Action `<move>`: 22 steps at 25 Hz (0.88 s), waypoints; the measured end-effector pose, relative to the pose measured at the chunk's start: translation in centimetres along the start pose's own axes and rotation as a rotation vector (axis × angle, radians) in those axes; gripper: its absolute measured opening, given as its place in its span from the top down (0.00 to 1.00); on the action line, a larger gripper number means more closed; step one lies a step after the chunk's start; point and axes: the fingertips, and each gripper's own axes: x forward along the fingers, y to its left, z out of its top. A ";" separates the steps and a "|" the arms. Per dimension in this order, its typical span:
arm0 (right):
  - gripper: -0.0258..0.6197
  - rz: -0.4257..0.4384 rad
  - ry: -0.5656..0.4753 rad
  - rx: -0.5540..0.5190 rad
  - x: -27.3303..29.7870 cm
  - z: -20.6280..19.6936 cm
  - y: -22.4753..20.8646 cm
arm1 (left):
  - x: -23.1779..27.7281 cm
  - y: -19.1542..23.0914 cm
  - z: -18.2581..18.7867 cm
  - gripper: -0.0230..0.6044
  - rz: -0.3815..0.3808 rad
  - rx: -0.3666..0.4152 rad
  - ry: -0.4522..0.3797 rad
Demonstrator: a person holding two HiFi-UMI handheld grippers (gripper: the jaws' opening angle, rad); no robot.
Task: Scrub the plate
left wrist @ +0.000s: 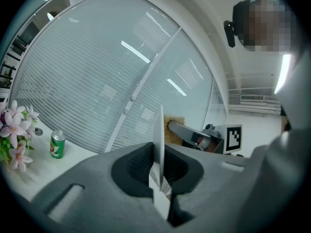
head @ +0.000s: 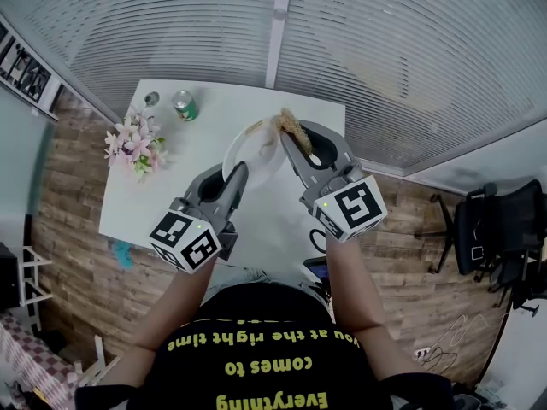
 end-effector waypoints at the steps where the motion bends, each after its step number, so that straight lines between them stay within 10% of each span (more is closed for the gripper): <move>1: 0.86 -0.004 0.001 0.002 0.0 -0.1 -0.2 | 0.0 -0.1 0.0 0.93 -0.002 0.002 0.000; 22: 0.87 0.198 0.023 -0.151 1.6 -0.5 5.8 | 0.7 0.5 0.1 0.93 0.003 -0.015 -0.001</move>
